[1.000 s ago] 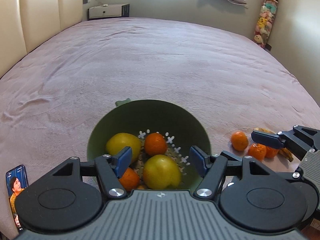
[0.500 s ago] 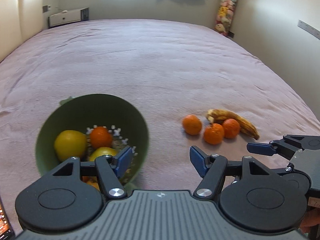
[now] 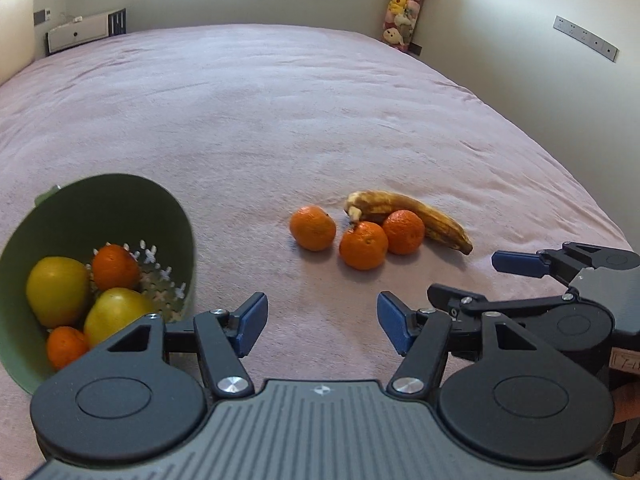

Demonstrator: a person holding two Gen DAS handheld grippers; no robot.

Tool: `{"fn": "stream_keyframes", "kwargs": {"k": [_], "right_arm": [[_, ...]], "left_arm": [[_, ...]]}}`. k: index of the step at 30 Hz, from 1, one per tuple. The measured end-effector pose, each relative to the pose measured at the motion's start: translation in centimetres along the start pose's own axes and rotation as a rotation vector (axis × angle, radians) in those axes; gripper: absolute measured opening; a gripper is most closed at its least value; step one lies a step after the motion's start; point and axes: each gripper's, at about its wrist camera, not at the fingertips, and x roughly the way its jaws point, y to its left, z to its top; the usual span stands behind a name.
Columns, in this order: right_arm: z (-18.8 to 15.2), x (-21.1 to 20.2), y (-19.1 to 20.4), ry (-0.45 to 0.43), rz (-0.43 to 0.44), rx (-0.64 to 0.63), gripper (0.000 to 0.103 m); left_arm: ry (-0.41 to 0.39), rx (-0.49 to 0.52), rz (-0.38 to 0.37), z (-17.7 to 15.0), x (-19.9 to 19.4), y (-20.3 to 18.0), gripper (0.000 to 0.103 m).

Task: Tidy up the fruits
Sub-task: 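Move both open tools back to the remaining tangerines beside the banana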

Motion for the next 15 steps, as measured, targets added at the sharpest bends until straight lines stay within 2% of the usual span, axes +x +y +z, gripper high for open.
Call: {"fn": "stream_keyframes", "kwargs": {"k": [5, 10, 15], "right_arm": [[0.4, 1.2, -0.7, -0.006, -0.017, 0.010, 0.068], [1.3, 2.2, -0.8, -0.038, -0.012, 0.009, 0.059], [1.8, 3.7, -1.3, -0.046, 0.001, 0.030, 0.049]], "left_arm": [[-0.010, -0.040, -0.035, 0.4, 1.1, -0.2, 0.071], [-0.038, -0.088, -0.054, 1.2, 2.3, -0.2, 0.071], [-0.021, -0.153, -0.085, 1.9, 4.2, 0.3, 0.070]]}}
